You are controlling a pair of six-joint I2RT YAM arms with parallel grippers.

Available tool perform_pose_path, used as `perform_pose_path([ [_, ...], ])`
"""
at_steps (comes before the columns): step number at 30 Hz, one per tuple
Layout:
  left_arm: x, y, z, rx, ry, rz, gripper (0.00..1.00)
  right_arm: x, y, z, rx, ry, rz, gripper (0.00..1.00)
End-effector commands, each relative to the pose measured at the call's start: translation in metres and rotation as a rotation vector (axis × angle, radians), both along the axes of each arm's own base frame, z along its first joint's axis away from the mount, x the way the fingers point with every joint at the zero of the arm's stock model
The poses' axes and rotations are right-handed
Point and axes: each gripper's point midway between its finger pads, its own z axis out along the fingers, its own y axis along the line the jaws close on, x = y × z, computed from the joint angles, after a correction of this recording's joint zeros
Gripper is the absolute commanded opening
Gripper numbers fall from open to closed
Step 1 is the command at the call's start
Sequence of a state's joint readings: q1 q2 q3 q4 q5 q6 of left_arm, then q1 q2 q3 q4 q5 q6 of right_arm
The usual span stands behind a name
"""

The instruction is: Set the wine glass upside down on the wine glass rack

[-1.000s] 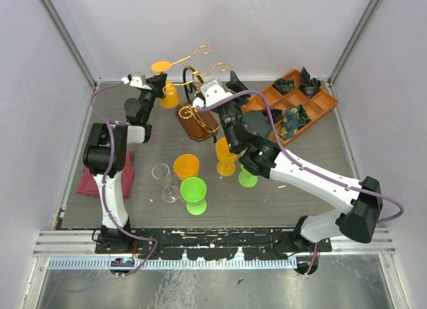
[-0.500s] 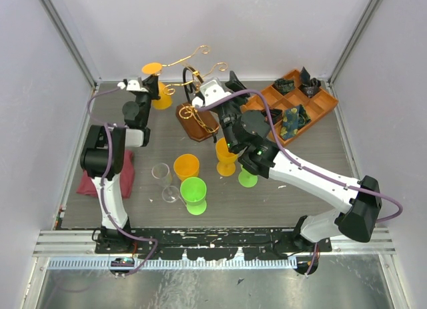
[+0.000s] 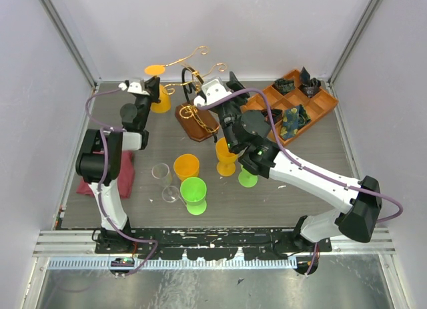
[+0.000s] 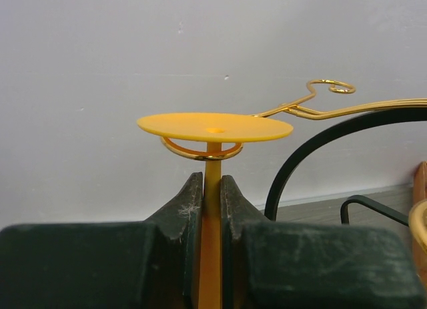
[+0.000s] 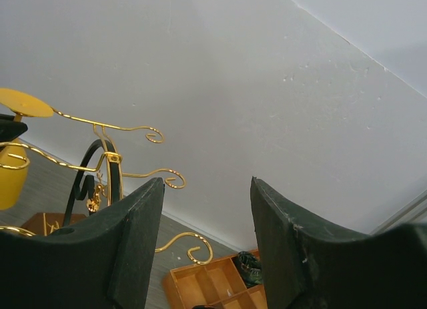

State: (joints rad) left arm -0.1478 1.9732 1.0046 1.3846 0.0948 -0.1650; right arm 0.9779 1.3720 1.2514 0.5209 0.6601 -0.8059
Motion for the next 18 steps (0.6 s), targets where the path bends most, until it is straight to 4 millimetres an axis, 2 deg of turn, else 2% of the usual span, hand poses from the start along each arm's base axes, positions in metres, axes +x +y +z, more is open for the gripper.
perform_pose_path([
  [1, -0.007, -0.016, 0.019, 0.034, -0.074, -0.042, 0.00, -0.010, -0.014, 0.031, 0.090, -0.048, 0.008, 0.60],
  [3, -0.004, -0.020, 0.017, 0.024, -0.071, -0.054, 0.00, -0.009, -0.014, 0.030, 0.086, -0.045, 0.005, 0.60],
  [4, -0.003, -0.022, 0.015, 0.018, -0.066, -0.061, 0.04, -0.009, -0.015, 0.030, 0.088, -0.044, 0.005, 0.60],
  [6, -0.001, -0.023, 0.010, 0.010, -0.055, -0.074, 0.15, -0.009, -0.015, 0.029, 0.088, -0.037, 0.002, 0.61],
  [8, -0.001, -0.024, 0.005, 0.005, -0.043, -0.076, 0.35, -0.009, -0.015, 0.029, 0.101, -0.033, 0.005, 0.62],
  [12, -0.007, -0.020, -0.006, 0.010, -0.013, -0.060, 0.51, -0.010, -0.015, 0.031, 0.122, -0.029, 0.015, 0.65],
  [15, -0.015, -0.017, -0.011, 0.029, 0.000, -0.053, 0.61, -0.010, -0.015, 0.031, 0.130, -0.025, 0.017, 0.66],
  [18, -0.025, -0.013, -0.018, 0.050, 0.018, -0.038, 0.66, -0.010, -0.015, 0.030, 0.138, -0.015, 0.020, 0.68],
])
